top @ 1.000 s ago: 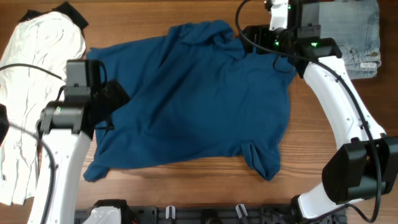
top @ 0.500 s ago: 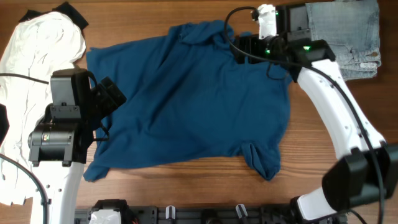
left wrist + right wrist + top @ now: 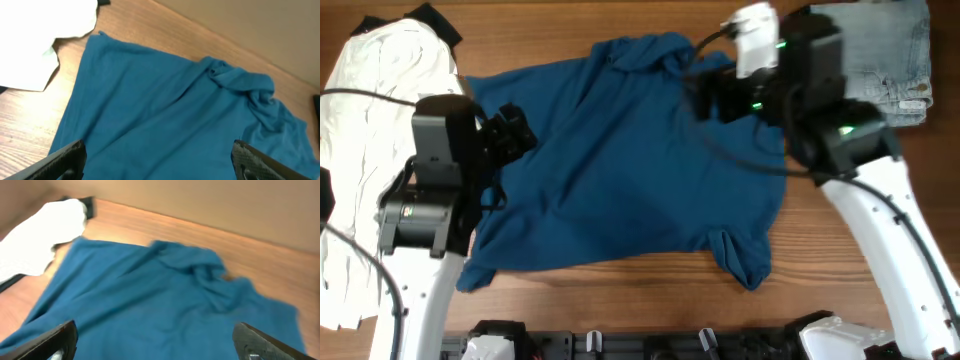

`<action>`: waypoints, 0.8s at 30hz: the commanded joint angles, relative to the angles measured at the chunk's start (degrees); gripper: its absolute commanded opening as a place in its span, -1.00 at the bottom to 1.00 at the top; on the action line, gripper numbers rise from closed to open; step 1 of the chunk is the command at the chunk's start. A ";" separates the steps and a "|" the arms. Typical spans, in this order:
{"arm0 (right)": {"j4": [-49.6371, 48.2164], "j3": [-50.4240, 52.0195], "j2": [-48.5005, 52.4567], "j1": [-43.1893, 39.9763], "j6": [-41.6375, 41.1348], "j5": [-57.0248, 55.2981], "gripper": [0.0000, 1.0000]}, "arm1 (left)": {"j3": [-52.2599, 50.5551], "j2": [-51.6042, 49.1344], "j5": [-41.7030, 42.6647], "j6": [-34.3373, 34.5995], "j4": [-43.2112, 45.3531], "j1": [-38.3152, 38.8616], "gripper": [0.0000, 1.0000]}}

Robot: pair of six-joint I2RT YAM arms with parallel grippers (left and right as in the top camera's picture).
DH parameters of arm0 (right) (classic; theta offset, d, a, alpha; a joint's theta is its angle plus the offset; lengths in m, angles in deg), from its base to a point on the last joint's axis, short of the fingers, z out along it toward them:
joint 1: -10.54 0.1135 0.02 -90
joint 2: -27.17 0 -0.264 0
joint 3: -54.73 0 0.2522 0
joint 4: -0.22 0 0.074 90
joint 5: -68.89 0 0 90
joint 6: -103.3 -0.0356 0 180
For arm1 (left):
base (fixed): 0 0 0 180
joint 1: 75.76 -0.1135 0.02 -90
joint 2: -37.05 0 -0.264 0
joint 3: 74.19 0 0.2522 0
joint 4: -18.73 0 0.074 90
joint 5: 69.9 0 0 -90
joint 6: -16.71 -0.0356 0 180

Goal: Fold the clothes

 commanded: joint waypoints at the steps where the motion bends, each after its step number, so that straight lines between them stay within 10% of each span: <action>1: -4.13 -0.70 3.67 6.84 1.64 -10.29 0.99 | 0.90 -5.22 0.52 -1.77 0.44 0.26 0.86; 16: -43.36 -1.40 40.76 -2.67 -4.46 -10.99 0.97 | 0.90 -16.20 -0.20 -1.99 1.53 0.26 0.80; 24: -18.21 -25.29 45.81 -11.17 0.92 4.46 0.97 | 0.90 -16.20 -0.17 -1.97 2.54 0.26 0.82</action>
